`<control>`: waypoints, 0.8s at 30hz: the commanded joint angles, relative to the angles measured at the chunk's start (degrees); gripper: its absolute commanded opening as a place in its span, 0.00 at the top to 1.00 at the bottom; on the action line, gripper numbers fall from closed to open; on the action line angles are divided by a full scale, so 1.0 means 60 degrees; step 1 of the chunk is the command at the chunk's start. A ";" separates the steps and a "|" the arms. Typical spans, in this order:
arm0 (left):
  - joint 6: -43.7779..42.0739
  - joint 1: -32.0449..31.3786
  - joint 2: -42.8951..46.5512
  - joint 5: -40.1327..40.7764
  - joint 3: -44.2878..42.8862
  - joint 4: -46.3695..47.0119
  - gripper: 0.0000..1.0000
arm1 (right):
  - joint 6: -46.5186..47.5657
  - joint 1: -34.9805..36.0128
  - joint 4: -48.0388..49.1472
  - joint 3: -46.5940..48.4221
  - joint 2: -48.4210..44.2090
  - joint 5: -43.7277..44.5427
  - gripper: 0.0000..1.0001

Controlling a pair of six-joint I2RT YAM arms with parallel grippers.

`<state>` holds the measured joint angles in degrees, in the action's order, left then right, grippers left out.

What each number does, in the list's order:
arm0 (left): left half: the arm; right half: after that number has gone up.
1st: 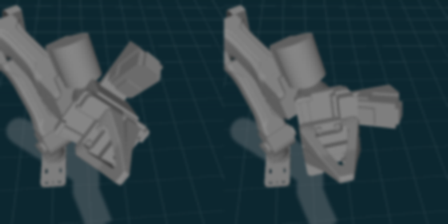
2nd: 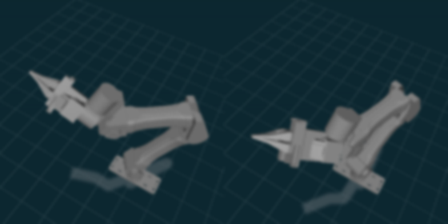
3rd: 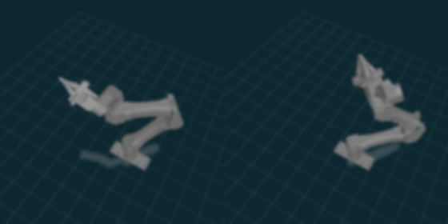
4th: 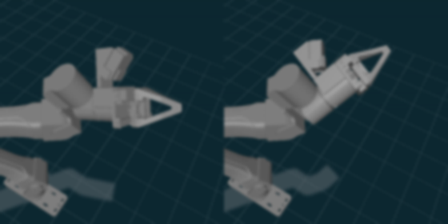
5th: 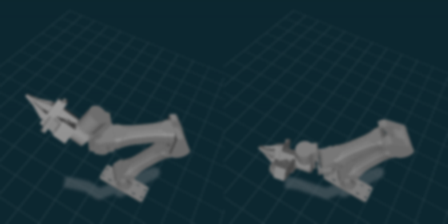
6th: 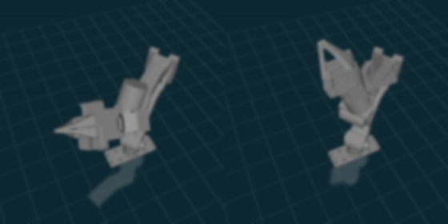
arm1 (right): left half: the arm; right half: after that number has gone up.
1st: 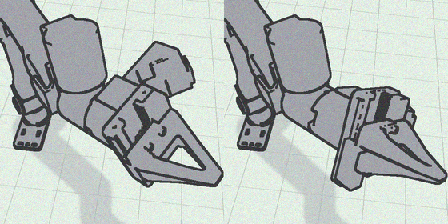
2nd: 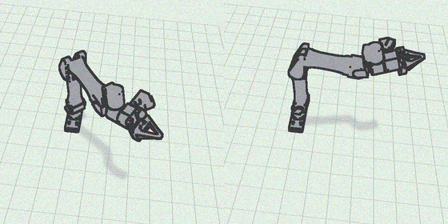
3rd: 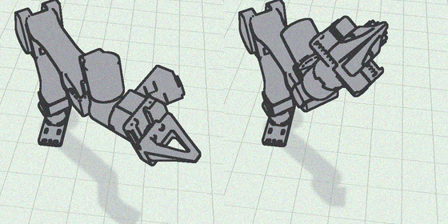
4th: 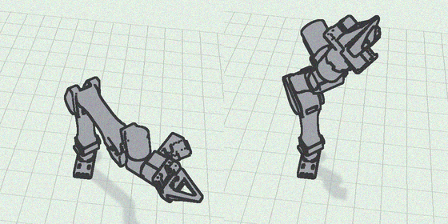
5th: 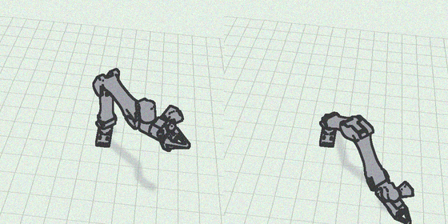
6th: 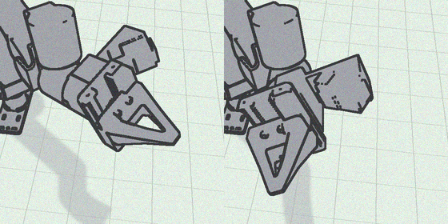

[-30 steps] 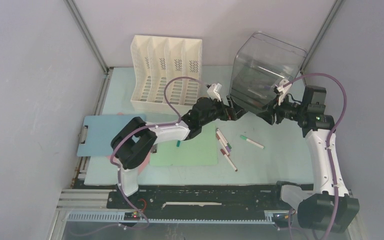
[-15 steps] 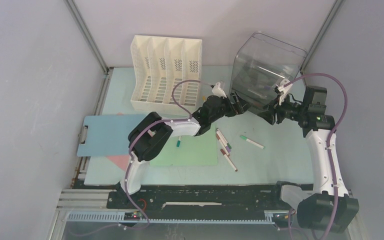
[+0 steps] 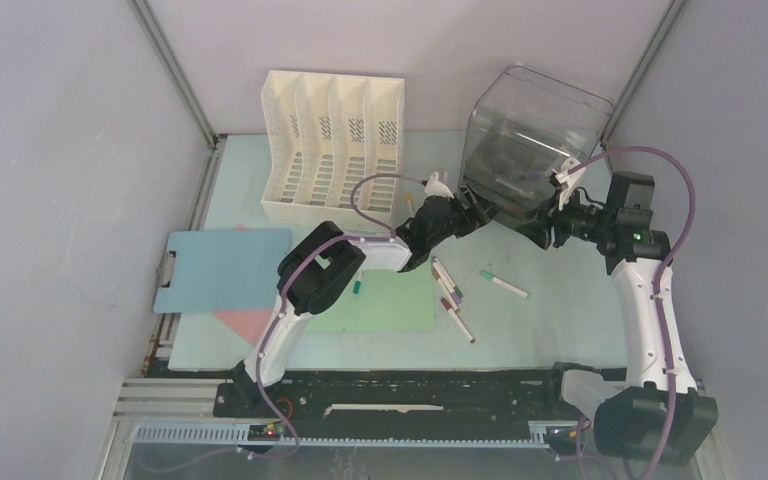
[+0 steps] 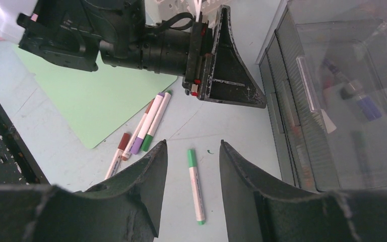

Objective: Organize the desk
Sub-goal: Open the drawer in the storage box.

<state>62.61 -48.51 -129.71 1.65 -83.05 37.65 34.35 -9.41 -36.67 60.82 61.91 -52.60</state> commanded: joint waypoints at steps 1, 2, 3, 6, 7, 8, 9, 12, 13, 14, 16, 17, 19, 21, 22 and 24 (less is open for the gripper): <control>0.0714 0.0063 -0.0426 0.0376 -0.0592 0.0310 0.13 | 0.0104 -0.0072 0.0019 0.0307 -0.0131 -0.0008 0.50; 0.0812 0.0066 -0.0523 0.0387 -0.0696 0.0285 0.15 | 0.0113 -0.0072 0.0017 0.0301 -0.0124 -0.0006 0.50; 0.0895 0.0075 -0.0604 0.0417 -0.0788 0.0232 0.17 | 0.0108 -0.0072 0.0021 0.0304 -0.0123 0.0005 0.50; 0.1068 0.0080 -0.0827 0.0561 -0.1058 -0.0068 0.21 | 0.0105 -0.0072 0.0018 0.0304 -0.0123 -0.0004 0.50; 0.1151 0.0085 -0.0899 0.0635 -0.1145 -0.0161 0.22 | 0.0113 -0.0072 0.0017 0.0308 -0.0123 -0.0007 0.50; 0.1220 0.0076 -0.0966 0.0721 -0.1259 -0.0233 0.24 | 0.0123 -0.0072 0.0028 0.0299 -0.0123 -0.0008 0.50; 0.1303 0.0078 -0.1044 0.0802 -0.1320 -0.0327 0.25 | 0.0120 -0.0072 0.0015 0.0307 -0.0123 -0.0008 0.50; 0.1468 0.0080 -0.1299 0.0955 -0.1787 -0.0682 0.29 | 0.0127 -0.0072 -0.0001 0.0304 -0.0123 -0.0008 0.50; 0.1538 0.0075 -0.1404 0.0990 -0.1935 -0.0773 0.31 | 0.0121 -0.0072 0.0003 0.0308 -0.0123 -0.0001 0.50; 0.1599 0.0082 -0.1504 0.1022 -0.2087 -0.0868 0.33 | 0.0127 -0.0072 0.0003 0.0308 -0.0123 -0.0007 0.50; 0.1722 0.0078 -0.1709 0.1086 -0.2414 -0.1104 0.39 | 0.0133 -0.0080 0.0001 0.0306 -0.0137 -0.0007 0.50; 0.1754 0.0073 -0.1802 0.1116 -0.2565 -0.1243 0.41 | 0.0134 -0.0073 0.0008 0.0295 -0.0138 -0.0001 0.50; 0.1820 0.0081 -0.1938 0.1161 -0.2764 -0.1428 0.44 | 0.0147 -0.0072 0.0003 0.0295 -0.0151 -0.0004 0.50; 0.1900 0.0096 -0.1976 0.1200 -0.2852 -0.1551 0.47 | 0.0152 -0.0073 0.0003 0.0306 -0.0152 -0.0004 0.50; 0.1932 0.0099 -0.1998 0.1204 -0.2890 -0.1585 0.49 | 0.0150 -0.0072 0.0015 0.0308 -0.0158 -0.0015 0.50; 0.2048 0.0129 -0.2054 0.1204 -0.2965 -0.1642 0.52 | 0.0164 -0.0072 -0.0004 0.0311 -0.0163 -0.0019 0.50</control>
<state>73.01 -48.23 -141.45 7.33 -98.26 29.17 34.44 -9.41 -36.67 60.82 61.91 -52.60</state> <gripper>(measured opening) 0.509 0.502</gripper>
